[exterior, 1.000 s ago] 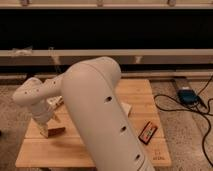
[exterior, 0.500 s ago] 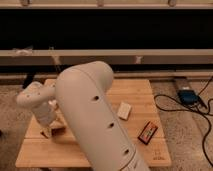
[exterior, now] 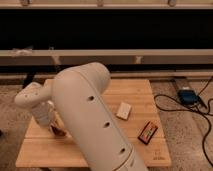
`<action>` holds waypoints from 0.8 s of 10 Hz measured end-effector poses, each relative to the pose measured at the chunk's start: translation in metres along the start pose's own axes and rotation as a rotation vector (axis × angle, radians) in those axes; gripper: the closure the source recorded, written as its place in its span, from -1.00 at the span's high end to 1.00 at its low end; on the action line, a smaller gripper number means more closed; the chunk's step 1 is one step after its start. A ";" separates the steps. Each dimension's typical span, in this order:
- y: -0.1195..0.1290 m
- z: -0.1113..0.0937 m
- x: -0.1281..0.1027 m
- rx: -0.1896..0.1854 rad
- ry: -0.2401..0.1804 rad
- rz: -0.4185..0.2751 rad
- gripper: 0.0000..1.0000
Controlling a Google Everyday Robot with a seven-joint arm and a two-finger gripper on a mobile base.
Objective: Place the pepper in the ceramic cup
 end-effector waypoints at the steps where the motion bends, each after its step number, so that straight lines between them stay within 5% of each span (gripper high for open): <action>1: -0.002 -0.006 0.003 -0.003 -0.012 0.019 -0.98; 4: -0.022 -0.046 0.026 -0.003 -0.076 0.116 -0.98; 8: -0.064 -0.084 0.098 0.019 -0.112 0.313 -0.98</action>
